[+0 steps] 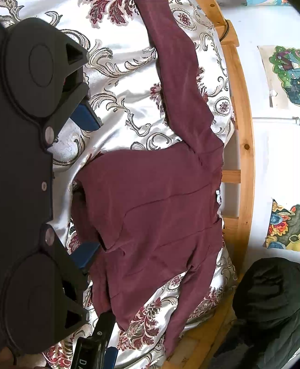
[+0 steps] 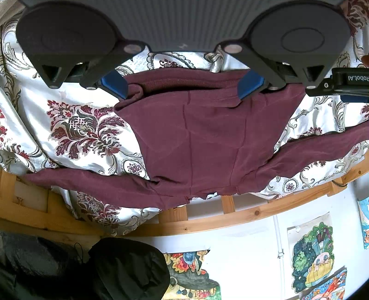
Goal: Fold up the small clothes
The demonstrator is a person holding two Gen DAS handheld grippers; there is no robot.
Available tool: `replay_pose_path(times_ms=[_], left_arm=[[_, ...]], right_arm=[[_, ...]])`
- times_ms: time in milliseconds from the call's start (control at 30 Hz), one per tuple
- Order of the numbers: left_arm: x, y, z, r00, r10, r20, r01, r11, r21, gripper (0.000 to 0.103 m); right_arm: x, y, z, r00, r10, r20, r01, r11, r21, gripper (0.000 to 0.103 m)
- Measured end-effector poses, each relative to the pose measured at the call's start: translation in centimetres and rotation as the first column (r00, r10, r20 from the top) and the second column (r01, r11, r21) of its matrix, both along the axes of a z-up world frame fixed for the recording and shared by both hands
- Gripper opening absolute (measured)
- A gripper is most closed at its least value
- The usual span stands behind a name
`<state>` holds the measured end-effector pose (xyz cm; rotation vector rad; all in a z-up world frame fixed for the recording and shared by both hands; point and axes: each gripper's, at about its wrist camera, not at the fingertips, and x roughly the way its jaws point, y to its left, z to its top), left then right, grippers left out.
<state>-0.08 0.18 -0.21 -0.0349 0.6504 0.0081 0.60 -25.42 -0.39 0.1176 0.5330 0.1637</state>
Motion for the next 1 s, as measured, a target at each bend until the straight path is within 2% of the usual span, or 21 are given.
replay_pose_path(times_ms=[1000], left_arm=[[-0.02, -0.02, -0.12, 1.000, -0.001, -0.001, 0.001, 1.000, -0.001, 0.102]], right_arm=[[0.08, 0.06, -0.27, 1.000, -0.001, -0.009, 0.001, 1.000, 0.006, 0.103]])
